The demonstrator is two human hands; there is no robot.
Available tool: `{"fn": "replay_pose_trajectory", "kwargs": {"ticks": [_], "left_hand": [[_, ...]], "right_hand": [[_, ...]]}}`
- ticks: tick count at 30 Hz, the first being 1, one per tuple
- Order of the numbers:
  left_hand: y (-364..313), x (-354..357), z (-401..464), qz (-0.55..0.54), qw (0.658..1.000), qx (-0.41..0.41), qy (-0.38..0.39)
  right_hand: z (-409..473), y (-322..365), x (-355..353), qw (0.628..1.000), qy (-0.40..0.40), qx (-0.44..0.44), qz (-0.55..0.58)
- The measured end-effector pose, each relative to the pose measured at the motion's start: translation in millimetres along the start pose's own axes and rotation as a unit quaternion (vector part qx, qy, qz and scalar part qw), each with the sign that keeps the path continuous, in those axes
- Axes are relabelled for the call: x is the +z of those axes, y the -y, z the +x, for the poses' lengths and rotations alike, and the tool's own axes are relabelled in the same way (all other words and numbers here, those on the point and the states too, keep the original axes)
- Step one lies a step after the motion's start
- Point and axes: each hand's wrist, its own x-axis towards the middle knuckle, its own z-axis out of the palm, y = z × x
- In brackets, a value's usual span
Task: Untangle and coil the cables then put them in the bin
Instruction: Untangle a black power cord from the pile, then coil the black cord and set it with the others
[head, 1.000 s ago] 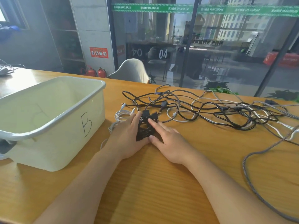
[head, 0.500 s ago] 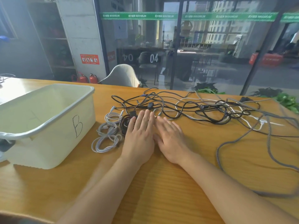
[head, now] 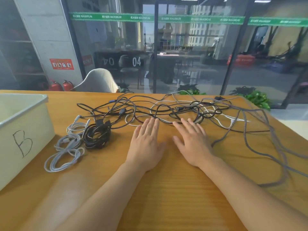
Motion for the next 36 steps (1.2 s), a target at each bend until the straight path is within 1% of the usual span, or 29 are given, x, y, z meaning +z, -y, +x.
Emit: {"fn": "replay_pose_trajectory", "kwargs": {"ticks": [4,8,11,13,17,19,22,27,28,29,32,33,34,36], "left_hand": [[-4.3,9.3,11.0,-0.030,0.999,0.012,0.011],[4.7,12.8,10.7,-0.052,0.998,0.015,0.011],[2.5,13.7,11.3,-0.058,0.998,0.015,0.007],[-5.7,13.2,10.8,-0.062,0.998,0.027,0.004],[-18.0,11.6,7.1,-0.069,0.996,0.052,0.010],[-18.4,9.7,4.9,-0.076,0.995,0.058,0.016],[-15.8,7.3,0.7,-0.084,0.994,0.067,0.027],[-10.2,7.0,-3.5,-0.096,0.993,0.053,0.035],[-9.4,7.5,-3.6,-0.099,0.993,0.050,0.036],[-8.8,7.9,-3.3,-0.100,0.993,0.048,0.038],[-10.3,7.3,-2.7,-0.102,0.993,0.045,0.045],[-11.0,6.8,-2.5,-0.102,0.993,0.044,0.045],[-11.0,6.4,-2.2,-0.103,0.993,0.042,0.045],[-10.8,6.0,-2.2,-0.107,0.992,0.040,0.044]], "right_hand": [[3.5,-15.9,-3.2,0.999,-0.008,0.025,-0.027],[4.6,-25.9,-16.8,0.995,-0.078,0.053,-0.043],[4.4,-38.7,-24.4,0.991,-0.074,0.093,-0.053],[4.3,-44.8,-28.4,0.989,-0.085,0.105,-0.052],[3.0,-53.1,-40.6,0.982,-0.143,0.121,-0.036],[0.4,-59.1,-44.6,0.979,-0.152,0.136,-0.027],[-2.6,-66.3,-40.9,0.982,-0.116,0.151,-0.002],[-5.0,-55.6,-25.3,0.990,0.023,0.136,0.040],[-4.0,-52.7,-22.8,0.990,0.034,0.127,0.043],[-1.9,-50.2,-21.3,0.992,0.025,0.116,0.046],[9.9,-43.6,-20.2,0.994,-0.075,0.061,0.053],[14.5,-40.9,-18.5,0.993,-0.090,0.045,0.057],[19.5,-38.0,-15.7,0.994,-0.081,0.030,0.064],[27.5,-33.5,-6.1,0.997,-0.006,0.008,0.070]]}}
